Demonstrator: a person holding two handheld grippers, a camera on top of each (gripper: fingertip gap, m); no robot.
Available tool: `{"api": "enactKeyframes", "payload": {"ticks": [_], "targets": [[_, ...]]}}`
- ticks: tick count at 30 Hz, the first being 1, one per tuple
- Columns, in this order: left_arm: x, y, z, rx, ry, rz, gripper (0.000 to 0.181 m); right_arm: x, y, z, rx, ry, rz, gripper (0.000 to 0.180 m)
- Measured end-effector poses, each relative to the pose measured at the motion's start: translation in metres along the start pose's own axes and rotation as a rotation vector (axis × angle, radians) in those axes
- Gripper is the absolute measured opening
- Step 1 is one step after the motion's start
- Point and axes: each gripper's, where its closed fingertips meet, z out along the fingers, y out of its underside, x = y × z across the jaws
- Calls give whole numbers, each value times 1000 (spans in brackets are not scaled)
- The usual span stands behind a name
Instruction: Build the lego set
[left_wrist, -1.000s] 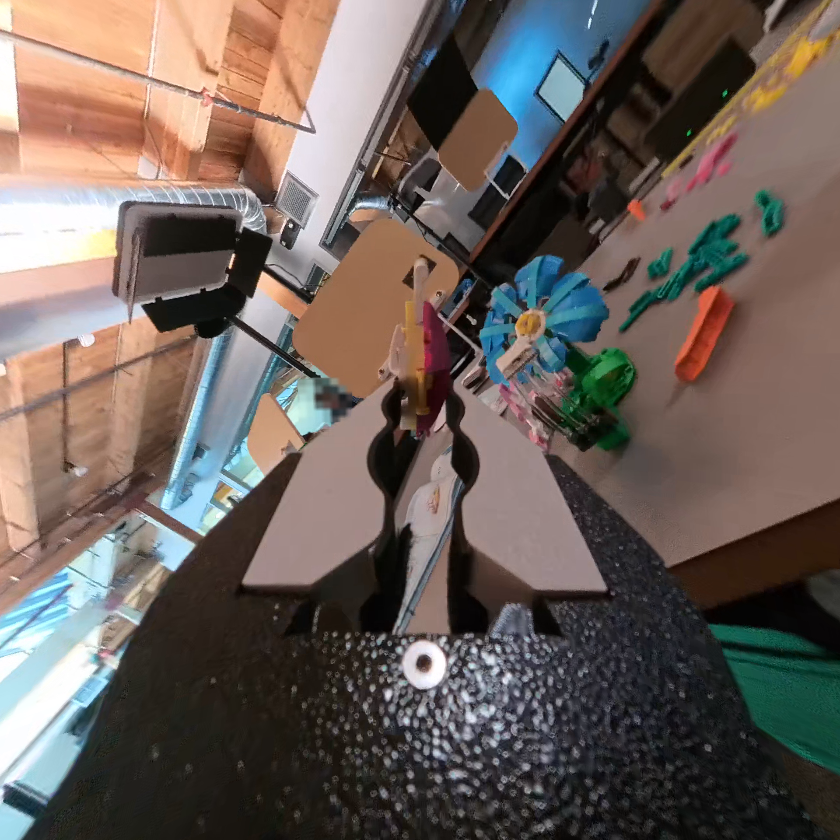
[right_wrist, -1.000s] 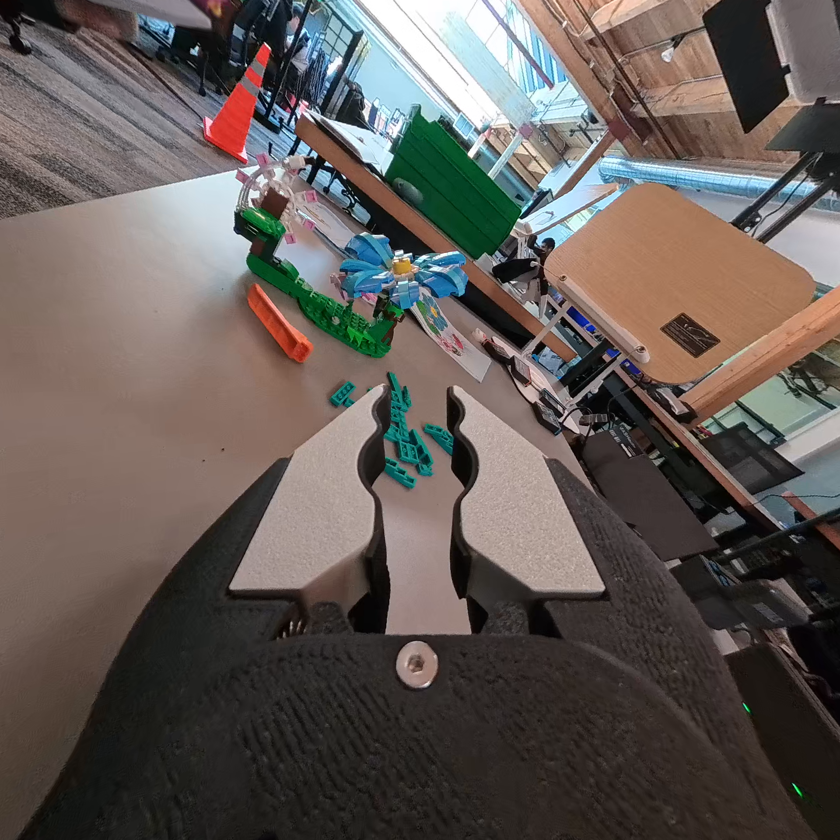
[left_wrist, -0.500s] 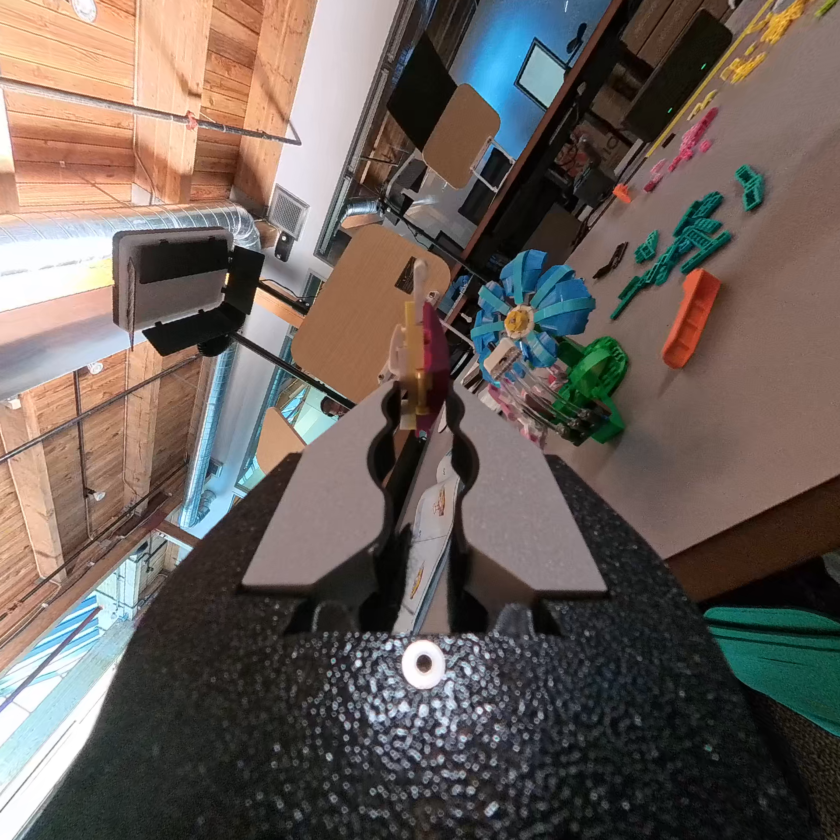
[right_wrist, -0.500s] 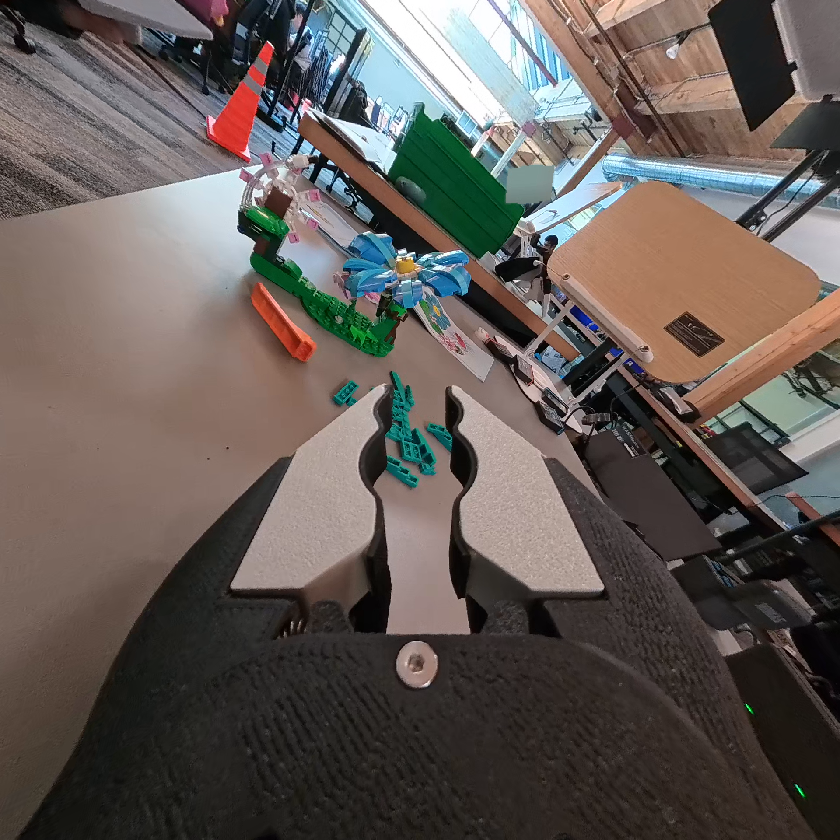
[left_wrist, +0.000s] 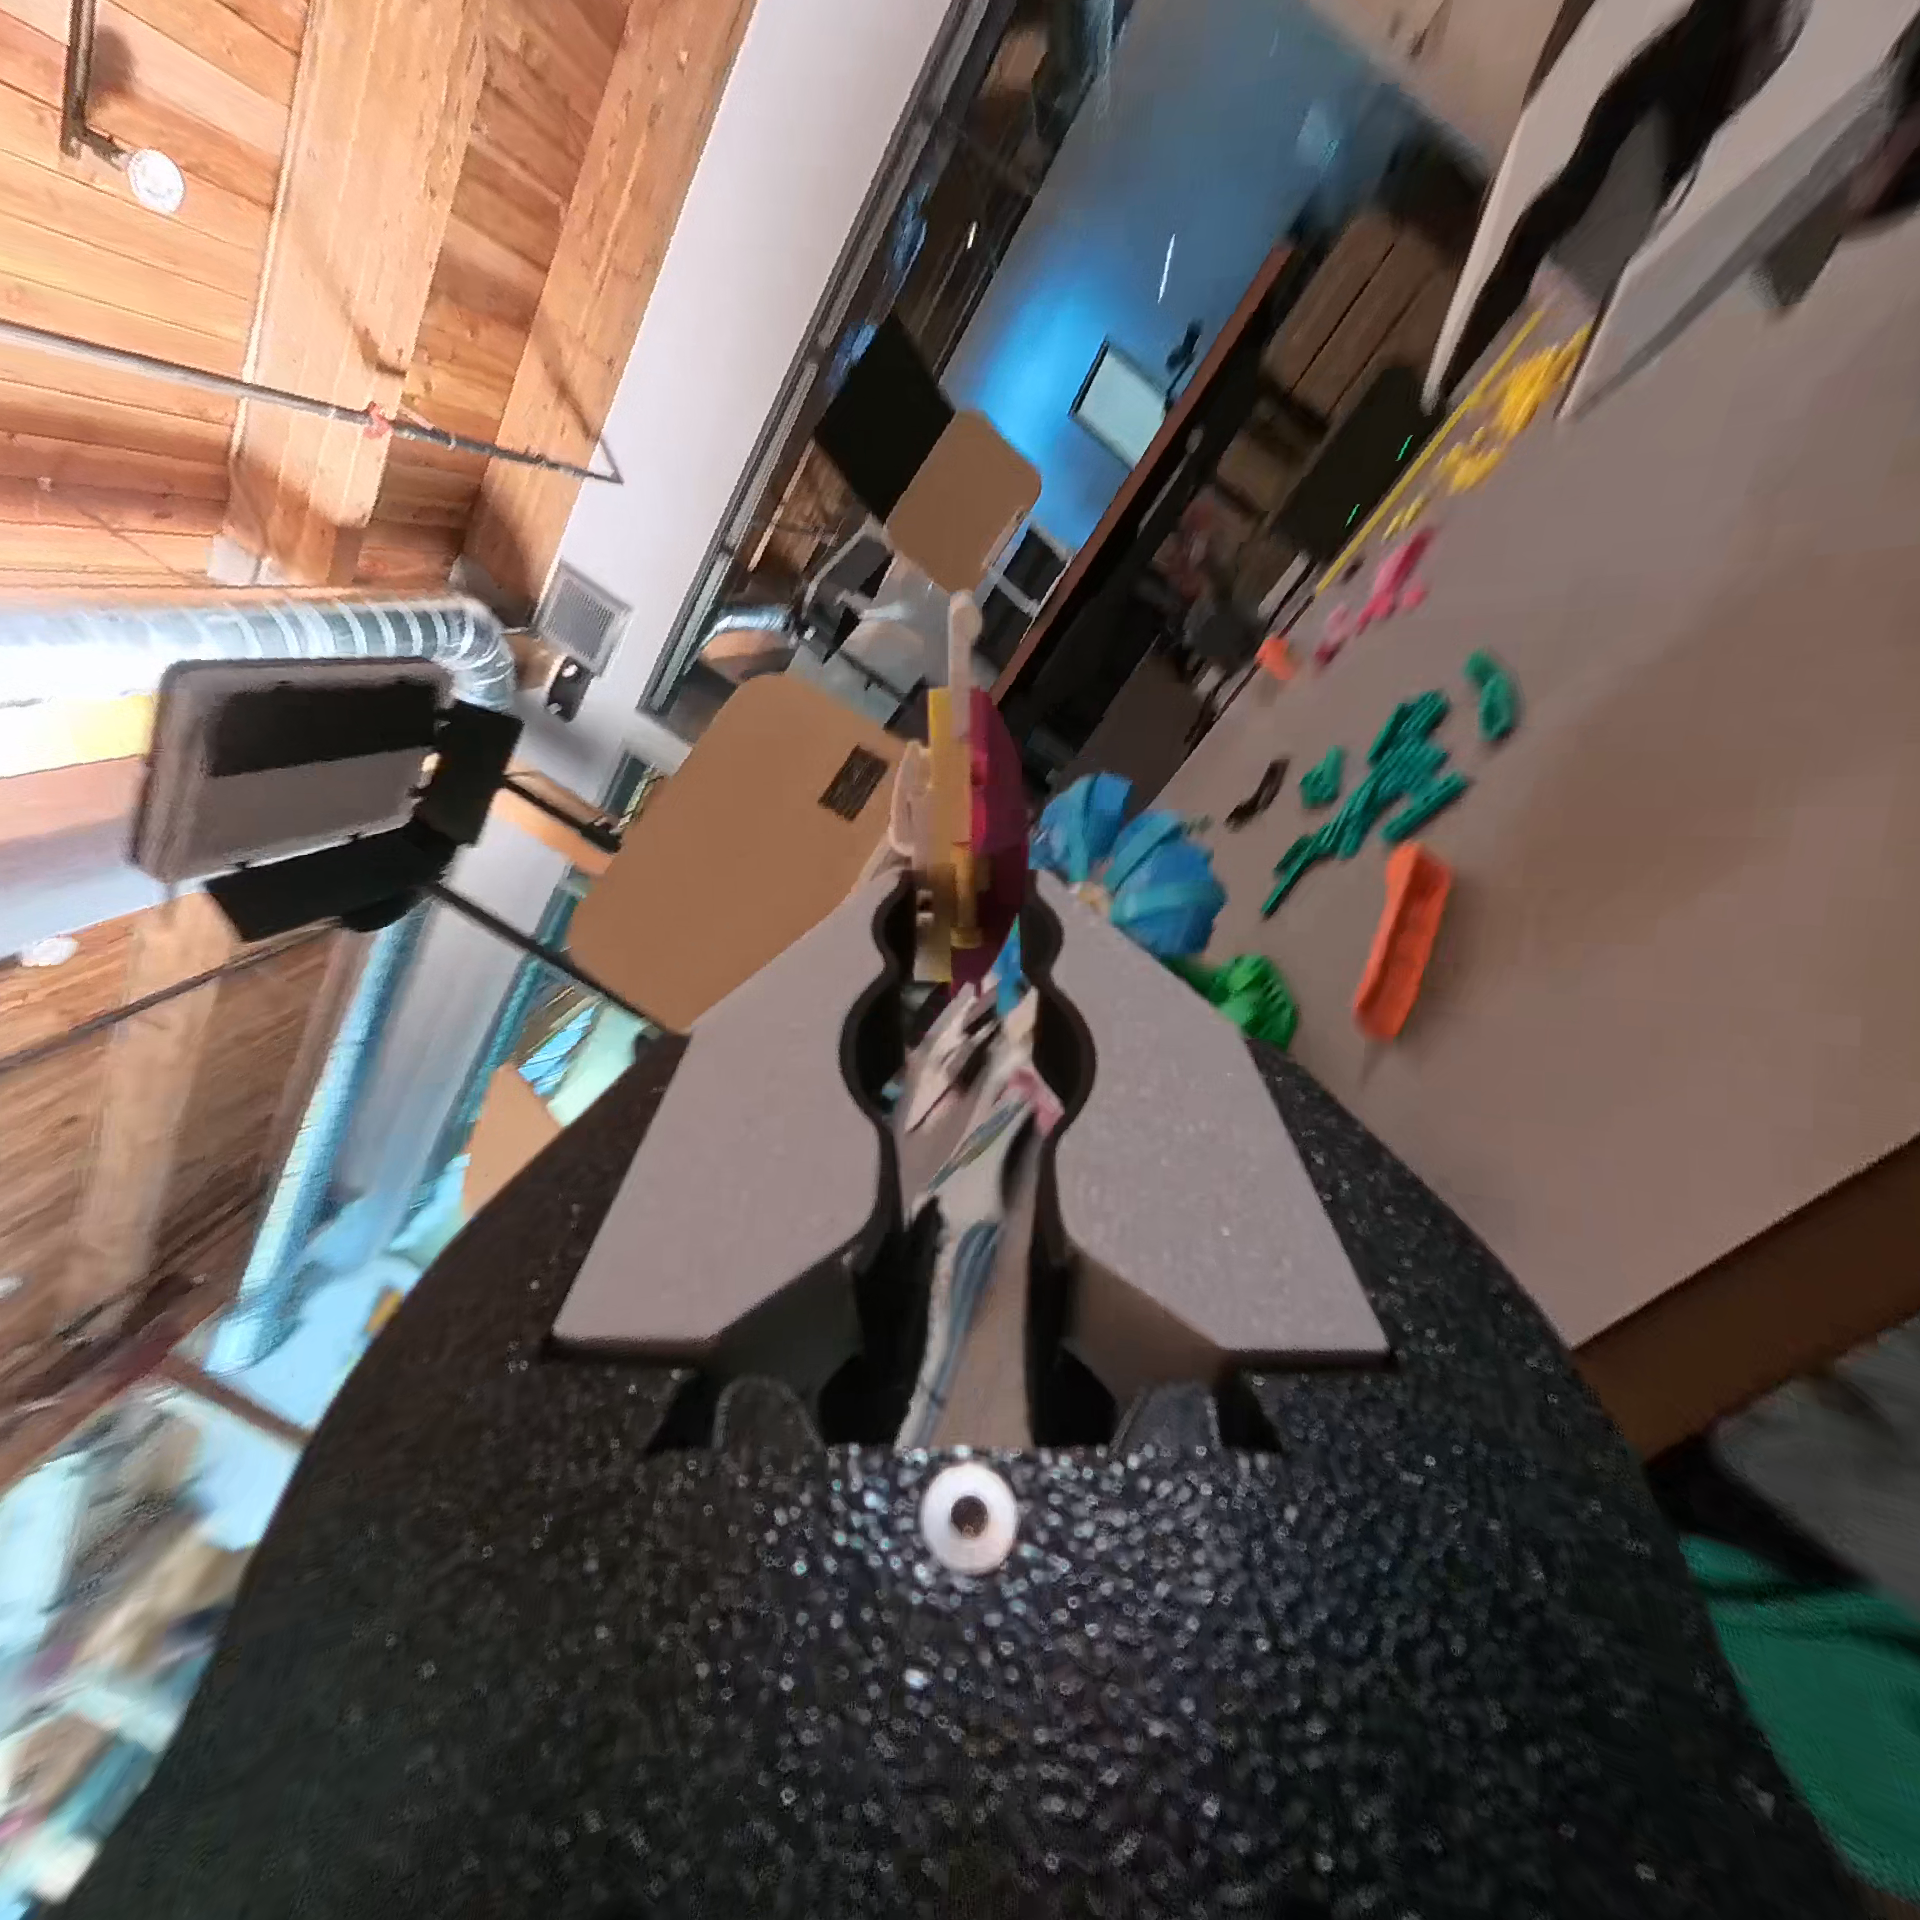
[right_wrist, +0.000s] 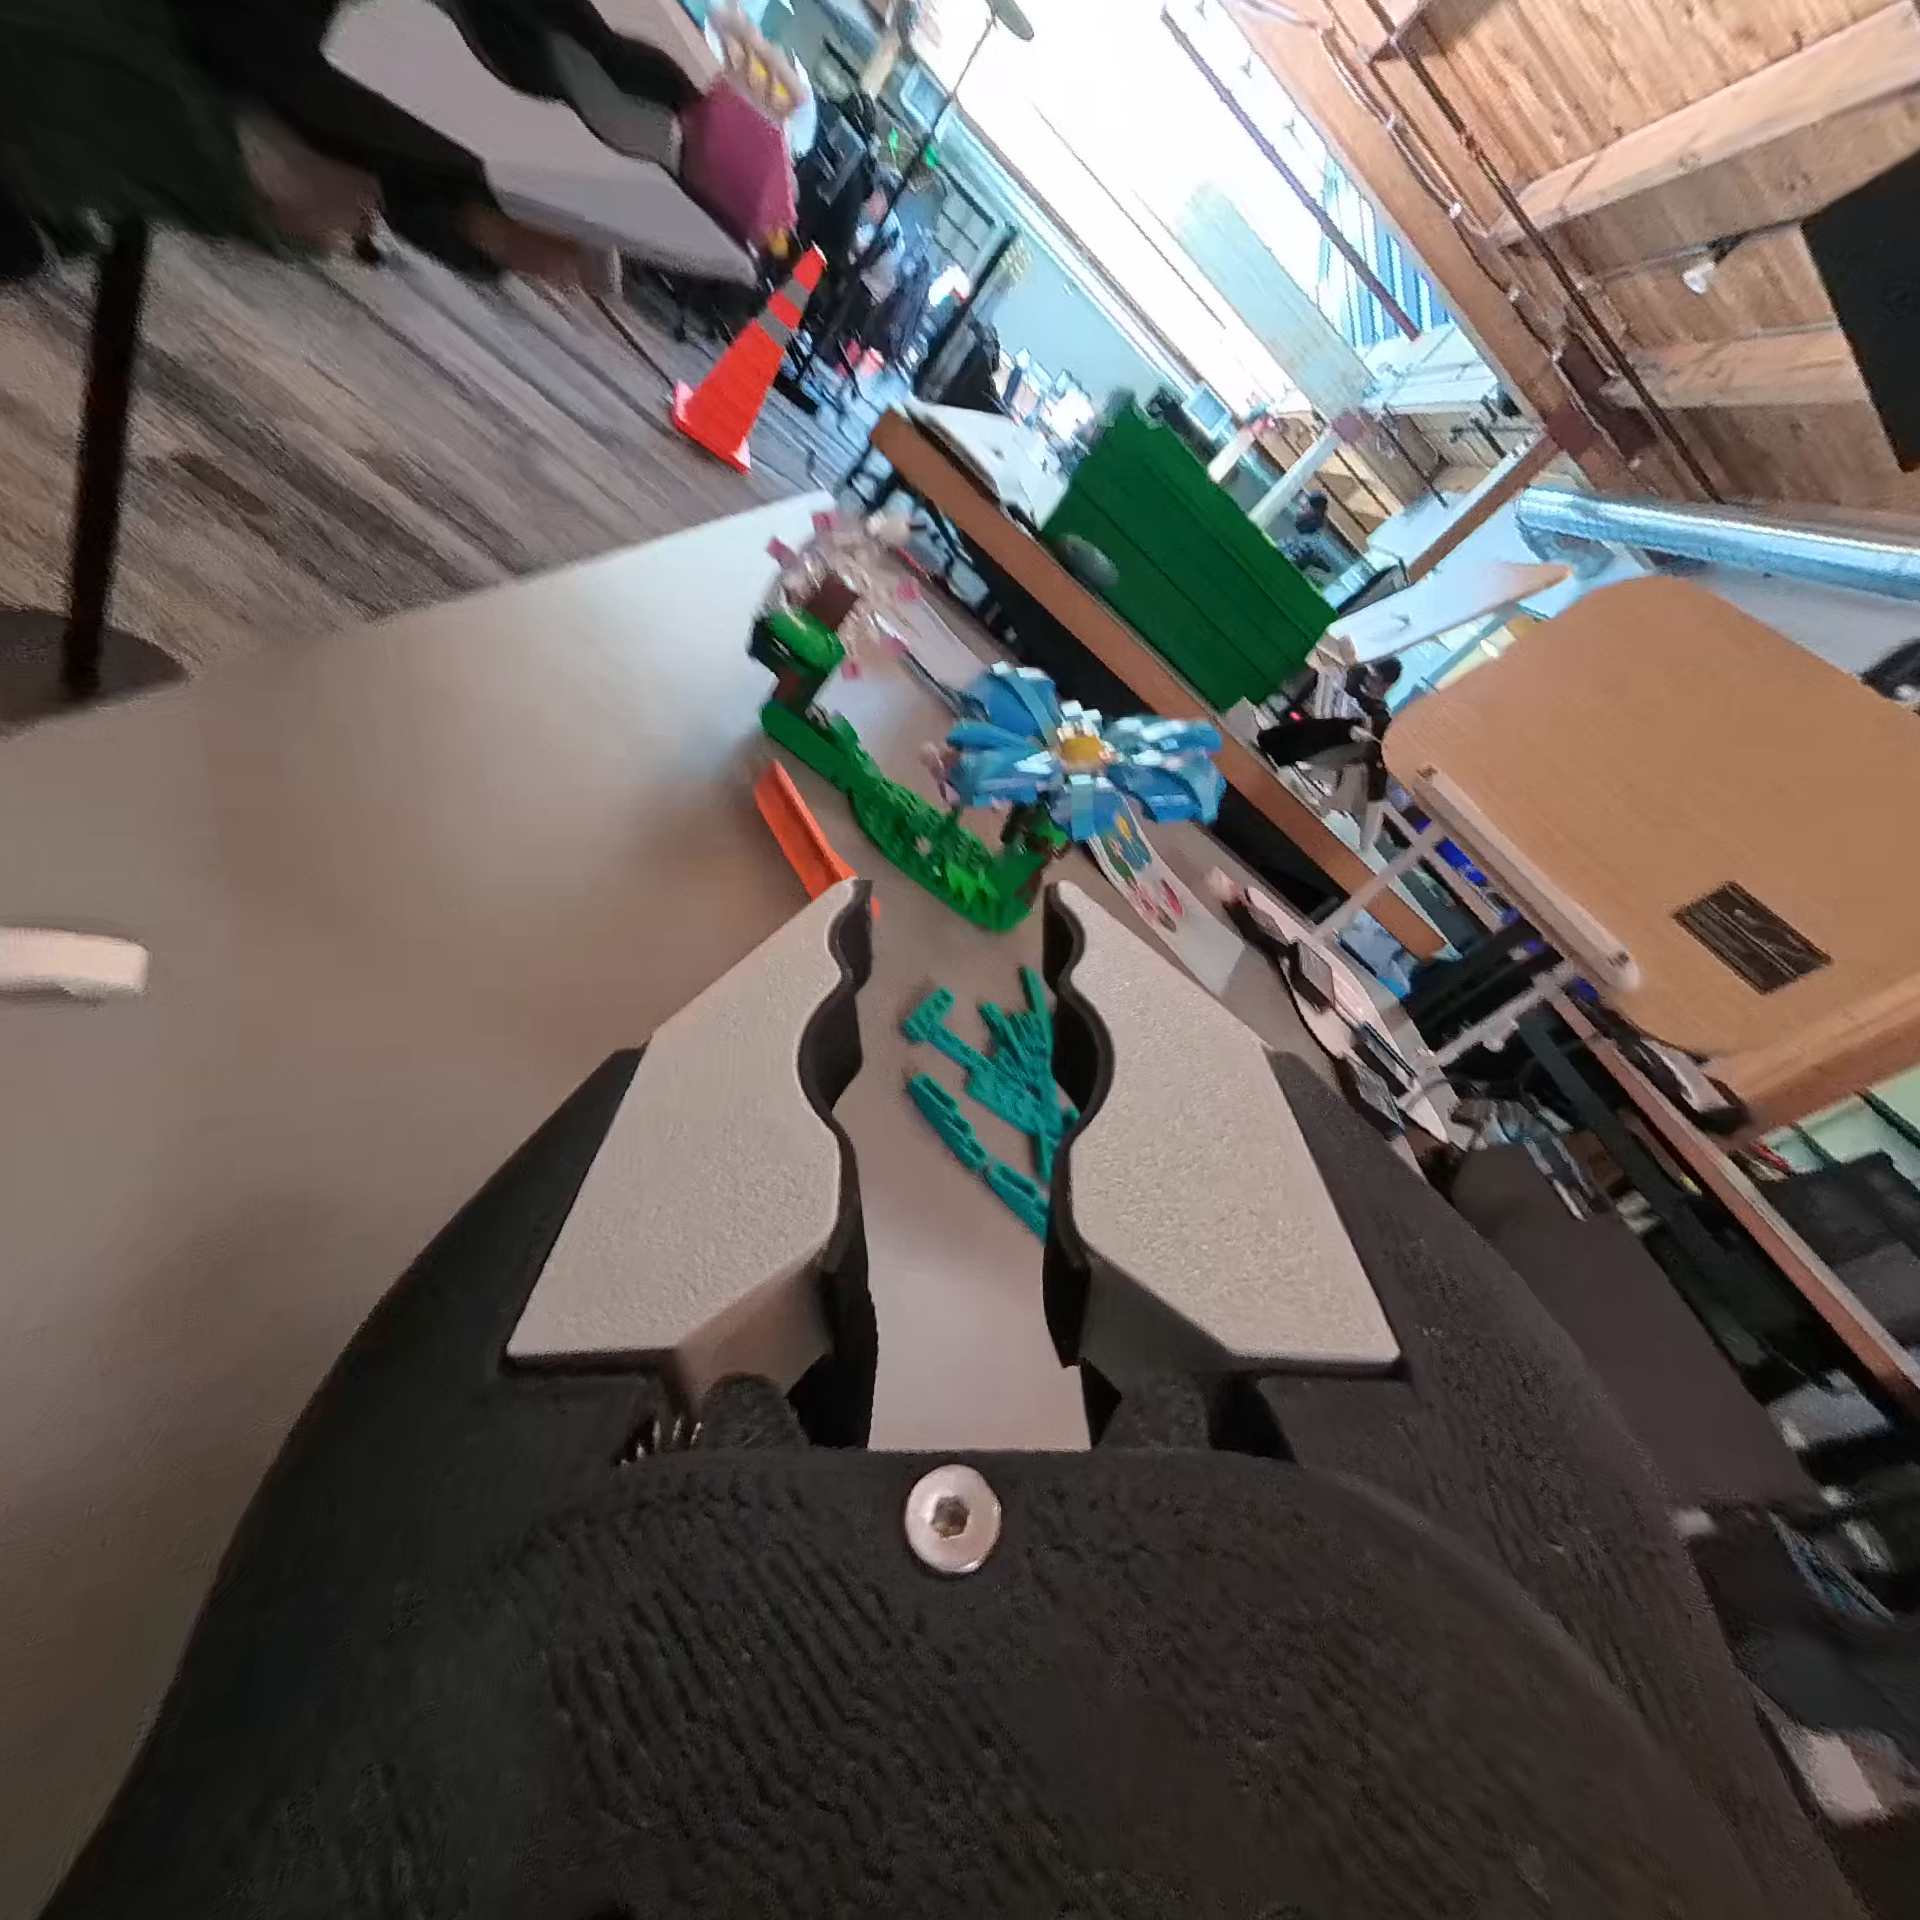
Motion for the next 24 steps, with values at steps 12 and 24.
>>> {"api": "enactKeyframes", "payload": {"ticks": [12, 24], "targets": [[29, -74, 6, 394, 258, -564, 17, -37, -134, 37, 372, -462, 184, 39], [57, -90, -2, 486, 520, -725, 17, -62, -151, 43, 440, -658, 228, 15]]}}
